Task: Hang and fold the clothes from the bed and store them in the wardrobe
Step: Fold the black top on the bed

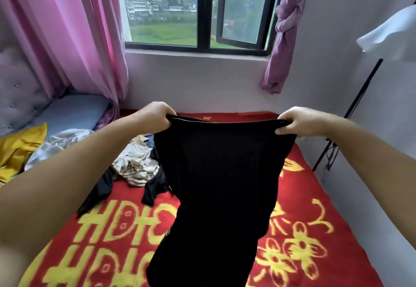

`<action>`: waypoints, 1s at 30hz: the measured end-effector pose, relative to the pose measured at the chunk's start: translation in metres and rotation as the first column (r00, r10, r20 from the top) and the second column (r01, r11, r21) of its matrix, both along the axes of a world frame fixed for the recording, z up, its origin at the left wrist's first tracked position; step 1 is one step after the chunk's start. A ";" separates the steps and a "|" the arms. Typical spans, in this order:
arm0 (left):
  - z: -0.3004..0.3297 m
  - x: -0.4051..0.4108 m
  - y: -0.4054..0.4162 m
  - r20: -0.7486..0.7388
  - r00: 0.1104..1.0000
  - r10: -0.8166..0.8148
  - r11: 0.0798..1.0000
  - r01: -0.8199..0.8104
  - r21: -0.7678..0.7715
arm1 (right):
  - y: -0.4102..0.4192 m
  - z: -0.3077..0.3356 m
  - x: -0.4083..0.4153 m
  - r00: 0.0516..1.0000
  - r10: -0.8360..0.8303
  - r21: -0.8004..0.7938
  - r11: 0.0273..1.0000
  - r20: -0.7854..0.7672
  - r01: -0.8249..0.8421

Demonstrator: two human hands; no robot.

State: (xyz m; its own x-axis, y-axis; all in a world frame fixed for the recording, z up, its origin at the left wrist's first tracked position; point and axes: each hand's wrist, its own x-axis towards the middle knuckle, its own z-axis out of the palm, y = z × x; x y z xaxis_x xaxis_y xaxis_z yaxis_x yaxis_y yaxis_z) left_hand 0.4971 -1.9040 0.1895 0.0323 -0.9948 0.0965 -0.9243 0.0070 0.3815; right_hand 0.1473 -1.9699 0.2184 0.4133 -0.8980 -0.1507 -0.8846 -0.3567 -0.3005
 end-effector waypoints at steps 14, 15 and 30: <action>0.021 0.042 0.008 -0.407 0.888 0.214 0.922 -0.321 -0.216 | 0.025 0.002 0.009 0.402 -0.001 0.061 0.989 0.916 -0.137; 0.019 0.043 0.010 -0.589 0.786 0.186 0.920 -0.350 -0.177 | 0.030 0.008 0.007 0.479 0.045 0.078 0.969 0.877 -0.234; 0.024 -0.036 0.014 -0.944 0.096 -0.315 0.906 0.326 -0.269 | 0.078 0.025 0.066 0.691 0.397 -0.196 0.915 0.605 -0.354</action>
State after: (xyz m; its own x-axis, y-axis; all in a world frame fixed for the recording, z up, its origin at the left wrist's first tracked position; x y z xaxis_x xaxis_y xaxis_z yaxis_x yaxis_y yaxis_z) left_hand 0.4615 -1.8904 0.2140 -0.2304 -0.9390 0.2553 0.2719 0.1897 0.9434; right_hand 0.2132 -1.8915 0.2430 0.6981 -0.6455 0.3099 -0.2952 -0.6538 -0.6968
